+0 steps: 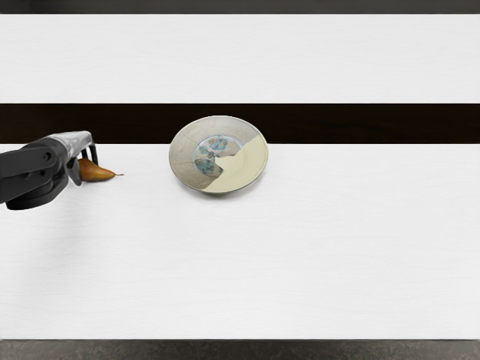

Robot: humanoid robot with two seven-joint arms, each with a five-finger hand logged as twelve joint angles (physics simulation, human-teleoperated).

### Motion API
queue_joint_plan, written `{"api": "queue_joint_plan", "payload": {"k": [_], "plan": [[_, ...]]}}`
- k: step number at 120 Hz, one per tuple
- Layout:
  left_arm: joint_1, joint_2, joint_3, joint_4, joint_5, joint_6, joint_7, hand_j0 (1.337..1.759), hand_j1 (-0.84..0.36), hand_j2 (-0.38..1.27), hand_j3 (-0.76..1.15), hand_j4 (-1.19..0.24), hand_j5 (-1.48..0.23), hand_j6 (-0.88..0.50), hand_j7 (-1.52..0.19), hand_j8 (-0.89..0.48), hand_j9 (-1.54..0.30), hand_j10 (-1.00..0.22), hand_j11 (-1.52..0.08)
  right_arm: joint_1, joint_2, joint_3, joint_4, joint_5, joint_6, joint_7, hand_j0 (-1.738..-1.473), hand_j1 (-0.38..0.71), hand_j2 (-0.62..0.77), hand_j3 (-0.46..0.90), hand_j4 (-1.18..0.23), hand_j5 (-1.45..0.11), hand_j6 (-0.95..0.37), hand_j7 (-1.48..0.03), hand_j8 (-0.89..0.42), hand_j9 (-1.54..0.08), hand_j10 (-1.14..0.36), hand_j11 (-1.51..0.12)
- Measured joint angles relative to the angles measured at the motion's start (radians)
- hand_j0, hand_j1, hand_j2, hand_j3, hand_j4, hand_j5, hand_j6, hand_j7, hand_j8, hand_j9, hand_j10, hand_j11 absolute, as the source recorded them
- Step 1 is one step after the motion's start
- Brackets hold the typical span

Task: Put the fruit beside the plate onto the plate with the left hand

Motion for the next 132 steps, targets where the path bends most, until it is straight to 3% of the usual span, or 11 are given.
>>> {"api": "queue_joint_plan", "payload": {"k": [56, 96, 132], "plan": [[-0.02, 0.037, -0.046, -0.02, -0.065, -0.064, 0.0, 1.649, -0.28, 0.17, 0.0, -0.62, -0.99, -0.48, -0.99, -0.53, -0.99, -0.73, -0.98, 0.0, 0.0, 0.0, 0.001, 0.0, 0.0, 0.0, -1.658, -0.31, -0.01, 0.0, -0.03, -0.04, -0.03, -0.04, -0.03, -0.04, -0.03, -0.04], [-0.023, 0.068, -0.163, -0.043, -0.08, -0.19, 0.0, 1.649, -0.27, 0.17, 0.0, -0.61, -1.01, -0.48, -1.01, -0.53, -1.0, -0.74, -1.0, 0.0, 0.0, 0.0, 0.001, 0.0, 0.0, 0.0, -1.658, -0.31, -0.01, 0.0, -0.03, -0.04, -0.03, -0.04, -0.03, -0.04, -0.03, -0.04], [-0.11, 0.068, -0.215, -0.043, -0.113, -0.275, -0.001, 1.649, -0.28, 0.17, 0.0, -0.6, -1.01, -0.47, -1.01, -0.52, -1.01, -0.75, -1.0, 0.0, 0.0, -0.001, 0.001, 0.0, 0.0, 0.0, -1.658, -0.31, -0.01, 0.0, -0.03, -0.04, -0.03, -0.04, -0.03, -0.04, -0.03, -0.04]]}}
